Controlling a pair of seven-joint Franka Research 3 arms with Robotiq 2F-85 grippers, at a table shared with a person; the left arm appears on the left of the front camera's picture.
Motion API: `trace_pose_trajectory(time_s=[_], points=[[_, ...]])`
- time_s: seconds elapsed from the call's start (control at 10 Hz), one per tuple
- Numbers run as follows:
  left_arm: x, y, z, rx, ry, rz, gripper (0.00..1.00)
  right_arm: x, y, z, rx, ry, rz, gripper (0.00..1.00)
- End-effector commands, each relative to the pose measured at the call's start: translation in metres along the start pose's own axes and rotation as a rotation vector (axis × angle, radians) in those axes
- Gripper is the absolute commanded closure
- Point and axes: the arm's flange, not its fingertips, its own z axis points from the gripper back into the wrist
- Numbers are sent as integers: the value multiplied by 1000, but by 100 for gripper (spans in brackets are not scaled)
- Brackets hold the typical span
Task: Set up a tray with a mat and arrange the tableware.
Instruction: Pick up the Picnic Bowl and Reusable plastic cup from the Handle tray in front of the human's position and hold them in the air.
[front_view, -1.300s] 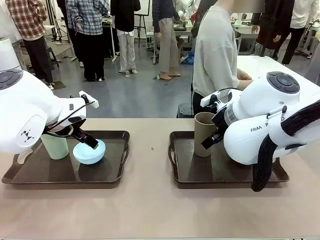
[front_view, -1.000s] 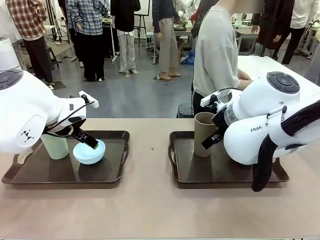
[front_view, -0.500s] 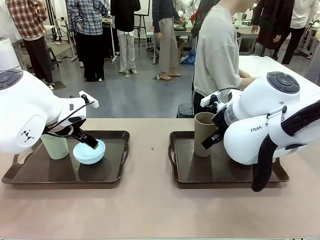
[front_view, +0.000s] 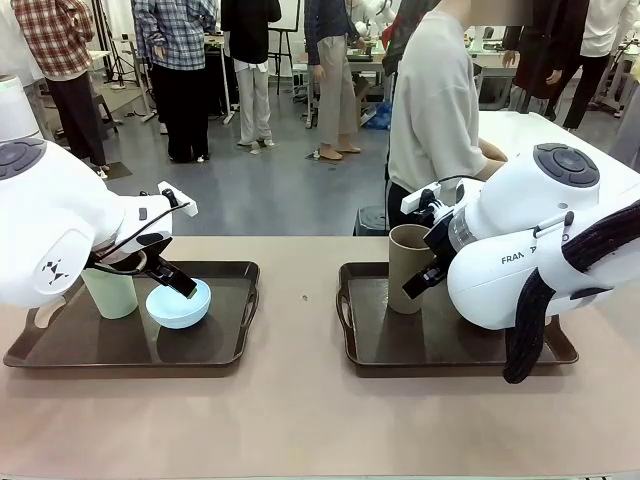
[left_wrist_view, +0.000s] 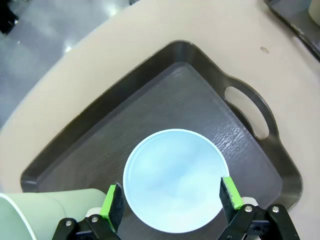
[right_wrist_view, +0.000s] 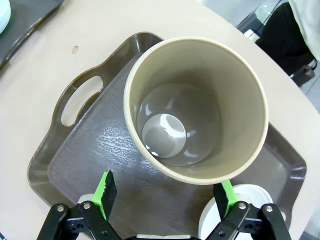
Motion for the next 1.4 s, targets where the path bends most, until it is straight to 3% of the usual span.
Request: trace_pose_trajectory(time_s=[0.0, 0.2, 0.3, 0.4, 0.7, 0.9, 1.1, 1.3], points=[[0, 0, 0, 0, 0, 0, 0, 0, 0, 0, 0, 0, 0, 0], [0, 0, 0, 0, 0, 0, 0, 0, 0, 0, 0, 0, 0, 0], [0, 0, 0, 0, 0, 0, 0, -5, 4, 13, -22, -77, 44, 0], [-11, -3, 20, -55, 5, -4, 0, -16, 6, 31, -82, -56, 0, 0], [-44, -26, 90, -36, 57, -30, 0, -65, 20, 102, -145, 90, -88, 0], [-70, -45, 142, -23, 202, -49, 0, -109, 36, 155, -122, 192, -107, 0], [-101, -45, 171, -24, 264, -8, 0, -153, 48, 167, -33, 261, -162, 0], [-130, -43, 190, -20, 248, 67, 0, -196, 61, 164, 24, 352, -238, 0]])
